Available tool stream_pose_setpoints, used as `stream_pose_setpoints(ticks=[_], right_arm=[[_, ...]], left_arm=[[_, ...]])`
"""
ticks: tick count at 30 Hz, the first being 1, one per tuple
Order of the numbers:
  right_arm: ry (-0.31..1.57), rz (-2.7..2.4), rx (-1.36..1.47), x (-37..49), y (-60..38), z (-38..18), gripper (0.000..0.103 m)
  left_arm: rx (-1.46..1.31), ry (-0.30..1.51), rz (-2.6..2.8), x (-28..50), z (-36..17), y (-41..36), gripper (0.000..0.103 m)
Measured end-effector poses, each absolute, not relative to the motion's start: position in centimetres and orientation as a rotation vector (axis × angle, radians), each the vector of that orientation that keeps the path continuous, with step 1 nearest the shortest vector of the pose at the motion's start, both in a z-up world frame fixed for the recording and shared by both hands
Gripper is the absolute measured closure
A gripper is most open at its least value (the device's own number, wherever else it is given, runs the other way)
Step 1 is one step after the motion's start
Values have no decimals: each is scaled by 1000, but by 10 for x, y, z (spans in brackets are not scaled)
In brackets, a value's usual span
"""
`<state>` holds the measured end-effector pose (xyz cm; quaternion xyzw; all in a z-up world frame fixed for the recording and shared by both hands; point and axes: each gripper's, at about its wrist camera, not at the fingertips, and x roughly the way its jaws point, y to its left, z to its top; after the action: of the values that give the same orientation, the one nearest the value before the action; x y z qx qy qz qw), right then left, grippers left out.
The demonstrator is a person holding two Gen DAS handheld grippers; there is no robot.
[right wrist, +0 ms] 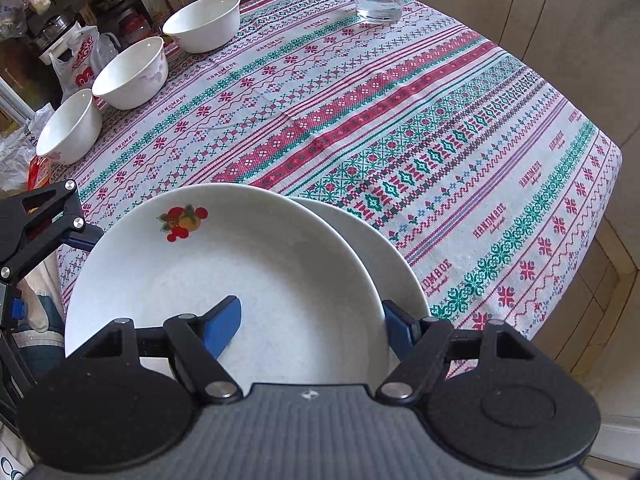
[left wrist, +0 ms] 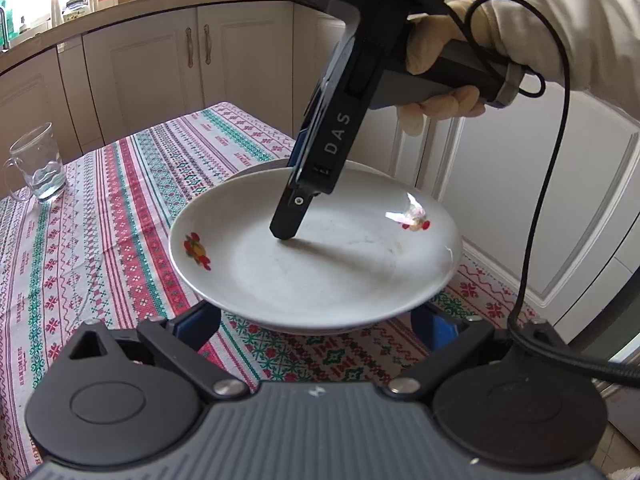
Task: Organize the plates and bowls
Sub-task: 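Lift the held plate and carry it toward the stacked plates, then lower the plate onto the stacked plates and open the right gripper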
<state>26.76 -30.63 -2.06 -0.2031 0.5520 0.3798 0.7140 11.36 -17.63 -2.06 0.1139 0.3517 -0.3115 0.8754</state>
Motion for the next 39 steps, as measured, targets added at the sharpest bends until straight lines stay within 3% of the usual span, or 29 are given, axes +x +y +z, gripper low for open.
stream_pose_setpoints(ticks=[39], right_arm=[[1192, 740, -578, 245, -305, -14, 19]], left_arm=[[241, 711, -685, 112, -18, -172, 2]])
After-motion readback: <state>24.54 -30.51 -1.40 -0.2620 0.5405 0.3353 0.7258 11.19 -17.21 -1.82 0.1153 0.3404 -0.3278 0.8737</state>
